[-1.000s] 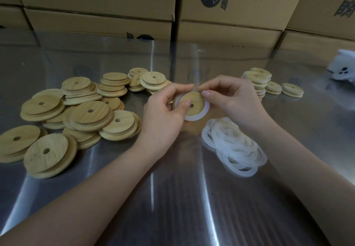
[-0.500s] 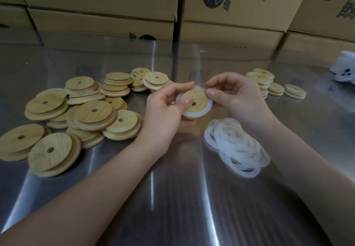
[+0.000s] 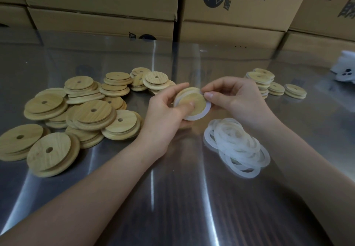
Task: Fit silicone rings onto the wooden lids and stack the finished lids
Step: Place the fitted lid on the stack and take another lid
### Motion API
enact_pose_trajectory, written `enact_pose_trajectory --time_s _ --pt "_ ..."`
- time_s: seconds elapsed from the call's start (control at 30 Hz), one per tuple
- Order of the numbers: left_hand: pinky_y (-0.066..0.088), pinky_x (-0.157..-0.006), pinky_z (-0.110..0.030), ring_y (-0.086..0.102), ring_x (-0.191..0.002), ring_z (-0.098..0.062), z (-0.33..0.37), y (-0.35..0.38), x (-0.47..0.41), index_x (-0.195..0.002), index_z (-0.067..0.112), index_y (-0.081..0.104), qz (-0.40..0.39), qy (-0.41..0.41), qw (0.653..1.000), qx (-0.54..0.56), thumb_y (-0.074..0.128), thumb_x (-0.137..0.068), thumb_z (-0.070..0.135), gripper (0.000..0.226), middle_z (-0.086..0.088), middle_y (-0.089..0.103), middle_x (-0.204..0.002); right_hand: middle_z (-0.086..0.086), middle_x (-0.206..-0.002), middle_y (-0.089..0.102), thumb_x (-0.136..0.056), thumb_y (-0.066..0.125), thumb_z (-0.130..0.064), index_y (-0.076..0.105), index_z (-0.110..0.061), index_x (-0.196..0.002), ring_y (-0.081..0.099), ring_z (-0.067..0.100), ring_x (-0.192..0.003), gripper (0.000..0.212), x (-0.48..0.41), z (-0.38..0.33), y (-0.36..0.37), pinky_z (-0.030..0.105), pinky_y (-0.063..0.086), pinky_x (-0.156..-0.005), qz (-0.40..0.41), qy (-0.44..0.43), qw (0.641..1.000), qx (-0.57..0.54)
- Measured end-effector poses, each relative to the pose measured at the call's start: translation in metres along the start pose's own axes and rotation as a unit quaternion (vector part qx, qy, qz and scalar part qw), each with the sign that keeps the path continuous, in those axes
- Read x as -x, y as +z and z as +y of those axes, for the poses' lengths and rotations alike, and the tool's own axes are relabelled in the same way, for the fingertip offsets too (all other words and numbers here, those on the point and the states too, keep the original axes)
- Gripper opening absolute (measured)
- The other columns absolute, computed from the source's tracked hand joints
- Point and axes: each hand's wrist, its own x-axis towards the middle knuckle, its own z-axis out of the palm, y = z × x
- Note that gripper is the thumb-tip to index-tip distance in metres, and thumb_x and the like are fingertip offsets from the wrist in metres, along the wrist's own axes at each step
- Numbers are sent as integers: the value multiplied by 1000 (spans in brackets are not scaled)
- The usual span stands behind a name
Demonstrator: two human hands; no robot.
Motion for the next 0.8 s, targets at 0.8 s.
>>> enact_pose_trajectory --time_s 0.8 --pt "59 -77 -26 72 -84 -12 0 -4 -5 -92 14 68 86 59 994 -27 78 -75 -2 25 -2 74 -90 0 -85 69 -85 73 -5 69 -18 -85 67 18 -78 13 3 9 11 39 58 -76 55 -76 990 104"
